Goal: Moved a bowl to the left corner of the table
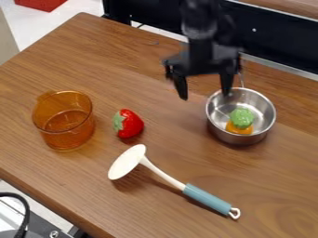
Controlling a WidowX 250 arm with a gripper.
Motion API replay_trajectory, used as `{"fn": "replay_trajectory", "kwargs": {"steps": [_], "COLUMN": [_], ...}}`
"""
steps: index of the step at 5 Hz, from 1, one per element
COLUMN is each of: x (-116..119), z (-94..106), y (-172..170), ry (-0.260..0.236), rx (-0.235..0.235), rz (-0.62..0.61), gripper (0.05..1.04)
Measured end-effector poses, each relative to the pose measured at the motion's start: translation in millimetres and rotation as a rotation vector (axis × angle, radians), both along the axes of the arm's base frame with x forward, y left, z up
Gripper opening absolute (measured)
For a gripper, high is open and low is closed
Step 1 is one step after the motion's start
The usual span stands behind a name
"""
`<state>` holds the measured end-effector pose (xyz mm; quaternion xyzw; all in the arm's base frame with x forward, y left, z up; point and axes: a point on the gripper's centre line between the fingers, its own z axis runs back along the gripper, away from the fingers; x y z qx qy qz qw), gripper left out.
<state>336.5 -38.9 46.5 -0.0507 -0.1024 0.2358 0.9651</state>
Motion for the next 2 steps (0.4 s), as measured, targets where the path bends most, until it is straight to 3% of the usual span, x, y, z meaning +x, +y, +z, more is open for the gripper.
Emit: {"fn": "replay_trajectory", "kwargs": {"steps": [1, 2], "x": [-3.3, -1.6], "z": [-13.2, -19.8], "y": [-2.6, -4.2], "ry": [0.017, 0.006], "rx": [-0.017, 0.003], "rz": [-0.013, -0.016], "gripper": [1.0, 1.0]}}
